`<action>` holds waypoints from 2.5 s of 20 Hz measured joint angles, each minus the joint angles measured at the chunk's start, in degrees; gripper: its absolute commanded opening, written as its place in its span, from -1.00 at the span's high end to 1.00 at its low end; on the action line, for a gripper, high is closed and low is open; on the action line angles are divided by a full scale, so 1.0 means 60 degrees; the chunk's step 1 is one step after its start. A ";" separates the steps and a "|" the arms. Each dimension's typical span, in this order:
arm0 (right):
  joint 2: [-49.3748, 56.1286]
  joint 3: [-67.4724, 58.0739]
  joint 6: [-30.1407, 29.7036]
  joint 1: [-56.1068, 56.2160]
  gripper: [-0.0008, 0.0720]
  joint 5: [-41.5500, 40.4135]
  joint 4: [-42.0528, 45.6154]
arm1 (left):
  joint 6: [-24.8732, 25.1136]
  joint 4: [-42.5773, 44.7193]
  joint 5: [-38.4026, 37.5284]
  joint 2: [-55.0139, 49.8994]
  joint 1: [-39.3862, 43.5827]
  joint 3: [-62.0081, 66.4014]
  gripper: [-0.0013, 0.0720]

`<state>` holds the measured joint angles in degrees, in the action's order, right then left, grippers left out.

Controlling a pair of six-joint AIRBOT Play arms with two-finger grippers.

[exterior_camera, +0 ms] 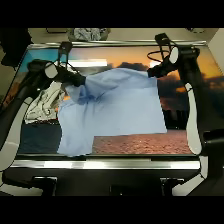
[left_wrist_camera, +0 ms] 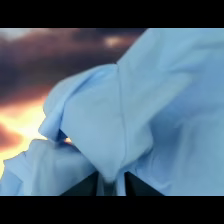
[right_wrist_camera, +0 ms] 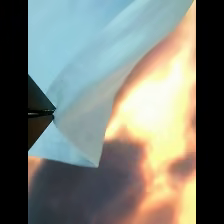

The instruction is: Fold the shirts.

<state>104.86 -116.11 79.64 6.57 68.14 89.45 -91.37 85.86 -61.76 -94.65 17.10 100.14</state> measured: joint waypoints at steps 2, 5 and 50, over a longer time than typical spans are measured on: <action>0.0193 -0.0011 0.0022 -0.0062 -0.54 -0.0069 -0.0328 | 0.0069 -0.0284 -0.0288 -0.0142 -0.0095 0.0117 -0.54; -0.0120 -0.0029 -0.0627 -0.0648 -0.54 0.0393 -0.0579 | 0.0612 -0.0350 -0.1399 -0.0011 -0.0692 0.0401 -0.54; -0.4328 0.6404 -0.4113 -0.3217 0.87 0.1290 -0.3723 | 0.0860 -0.1636 -0.0532 0.4943 -0.2787 -0.4696 0.89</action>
<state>78.89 -77.69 54.96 -12.73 75.88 67.11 -86.21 76.05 -64.95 -64.99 0.38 71.96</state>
